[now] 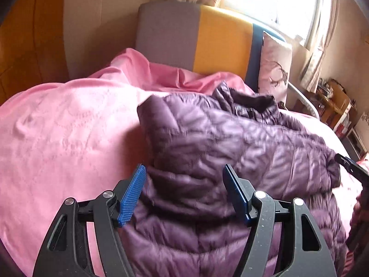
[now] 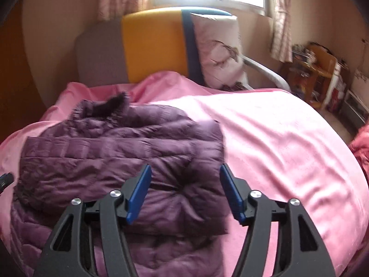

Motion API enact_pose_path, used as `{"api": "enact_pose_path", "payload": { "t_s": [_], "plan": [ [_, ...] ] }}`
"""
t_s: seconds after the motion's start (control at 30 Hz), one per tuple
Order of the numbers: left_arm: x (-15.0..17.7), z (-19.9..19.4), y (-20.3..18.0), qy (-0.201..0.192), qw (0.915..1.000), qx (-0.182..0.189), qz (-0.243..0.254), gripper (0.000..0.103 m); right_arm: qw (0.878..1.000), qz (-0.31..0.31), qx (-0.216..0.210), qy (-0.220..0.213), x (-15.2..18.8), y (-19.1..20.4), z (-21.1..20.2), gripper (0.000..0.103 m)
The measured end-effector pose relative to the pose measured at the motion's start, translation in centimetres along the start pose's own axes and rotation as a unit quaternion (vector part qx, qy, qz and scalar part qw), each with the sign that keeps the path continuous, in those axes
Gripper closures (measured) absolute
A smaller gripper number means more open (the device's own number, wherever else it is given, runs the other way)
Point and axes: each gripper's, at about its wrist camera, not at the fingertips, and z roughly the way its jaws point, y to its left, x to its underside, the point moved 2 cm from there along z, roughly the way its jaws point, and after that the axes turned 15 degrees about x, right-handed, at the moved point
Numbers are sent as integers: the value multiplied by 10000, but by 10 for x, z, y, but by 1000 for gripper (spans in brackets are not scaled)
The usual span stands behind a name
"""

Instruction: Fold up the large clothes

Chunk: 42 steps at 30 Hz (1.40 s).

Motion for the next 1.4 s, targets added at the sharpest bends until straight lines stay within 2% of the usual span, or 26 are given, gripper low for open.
{"api": "enact_pose_path", "payload": {
  "t_s": [0.07, 0.17, 0.3, 0.4, 0.6, 0.87, 1.03, 1.1, 1.13, 1.17, 1.4],
  "plan": [
    [-11, 10, -6, 11, 10000, -7, 84, 35, 9995, -246, -175, 35, -1, 22, 3, 33],
    [-16, 29, -9, 140, 9998, -31, 124, 35, 9988, -400, -98, 274, 3, 41, 26, 33],
    [-13, 52, -6, 348, 9991, -137, 175, 35, 9974, -296, 68, 660, 15, 36, 58, 33],
    [-7, 64, -2, 480, 9987, -130, 140, 35, 9966, -244, 24, 793, 21, 30, 71, 32],
    [3, 80, 3, 595, 9980, -148, 180, 35, 9960, -268, -19, 855, 28, 28, 82, 31],
    [9, 89, 2, 504, 9980, -259, 272, 34, 9961, -274, -53, 833, 33, 28, 89, 30],
    [9, 69, -4, 365, 9985, -348, 213, 32, 9965, -280, -44, 783, 32, 29, 83, 26],
    [10, 59, -5, 308, 9986, -393, 183, 25, 9966, -297, -7, 763, 30, 29, 75, 18],
    [11, 52, -6, 263, 9987, -396, 161, 25, 9967, -298, -9, 752, 29, 29, 71, 11],
    [13, 43, -8, 211, 9990, -373, 155, 24, 9970, -289, -12, 718, 29, 29, 64, 7],
    [36, 4, -12, 145, 9990, -385, 158, 23, 9973, -304, -123, 650, 44, 18, 19, 4]
  ]
}}
